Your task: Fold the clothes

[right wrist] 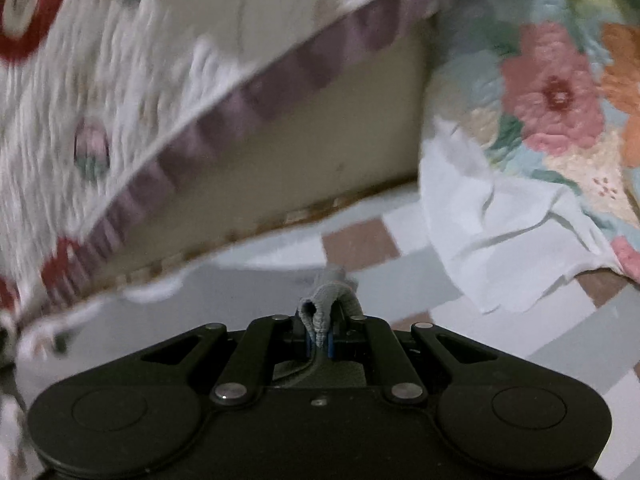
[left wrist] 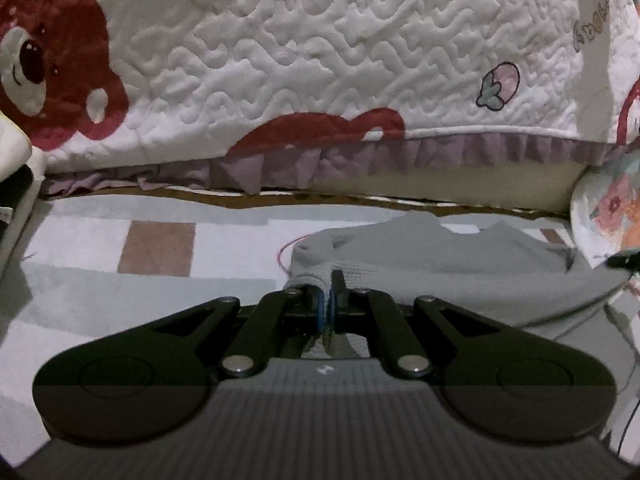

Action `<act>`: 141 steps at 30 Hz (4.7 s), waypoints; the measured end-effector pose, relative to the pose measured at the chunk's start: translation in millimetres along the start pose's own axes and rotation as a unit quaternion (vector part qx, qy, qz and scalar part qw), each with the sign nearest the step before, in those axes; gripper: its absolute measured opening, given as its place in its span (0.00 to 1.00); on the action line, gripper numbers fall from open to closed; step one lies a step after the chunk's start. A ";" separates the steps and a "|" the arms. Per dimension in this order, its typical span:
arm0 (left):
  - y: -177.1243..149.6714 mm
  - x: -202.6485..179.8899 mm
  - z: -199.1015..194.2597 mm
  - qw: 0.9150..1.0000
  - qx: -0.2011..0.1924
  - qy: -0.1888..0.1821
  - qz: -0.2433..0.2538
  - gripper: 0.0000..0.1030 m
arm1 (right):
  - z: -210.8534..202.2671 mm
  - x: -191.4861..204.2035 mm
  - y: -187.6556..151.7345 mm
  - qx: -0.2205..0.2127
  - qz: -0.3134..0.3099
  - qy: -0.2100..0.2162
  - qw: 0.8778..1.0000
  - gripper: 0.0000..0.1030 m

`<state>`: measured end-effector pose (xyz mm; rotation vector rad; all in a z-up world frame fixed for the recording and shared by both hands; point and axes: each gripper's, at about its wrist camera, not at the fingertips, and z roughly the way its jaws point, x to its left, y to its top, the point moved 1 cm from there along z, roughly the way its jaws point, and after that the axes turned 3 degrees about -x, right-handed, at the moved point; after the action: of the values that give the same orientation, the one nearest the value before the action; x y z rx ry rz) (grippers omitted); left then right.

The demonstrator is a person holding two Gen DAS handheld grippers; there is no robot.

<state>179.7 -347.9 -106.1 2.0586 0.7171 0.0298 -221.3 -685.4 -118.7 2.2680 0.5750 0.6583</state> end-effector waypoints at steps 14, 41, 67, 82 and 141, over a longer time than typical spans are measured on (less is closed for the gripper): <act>-6.2 28.4 58.4 0.994 0.063 0.047 -0.081 0.07 | 72.6 -50.5 -9.2 0.013 0.241 -0.002 0.970 0.10; -65.3 -18.4 -4.4 0.975 0.014 0.088 0.203 0.63 | 12.4 -10.4 -32.9 0.066 -0.091 0.075 0.991 0.29; 8.3 -21.3 63.0 0.970 0.048 -0.002 0.237 0.10 | 68.3 21.0 -14.1 0.039 -0.177 -0.024 0.983 0.67; 19.9 35.0 73.2 0.999 -0.028 -0.040 0.003 0.57 | 90.7 -14.0 20.2 0.000 -0.052 -0.071 0.996 0.68; -116.2 -19.3 -48.8 0.985 0.155 -0.054 -0.056 0.47 | -55.9 0.8 -112.4 0.018 -0.097 -0.078 0.992 0.60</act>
<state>94.1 -273.4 -164.2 2.2906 0.8077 -0.2712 -277.9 -583.1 -164.4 2.2356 0.7237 0.3744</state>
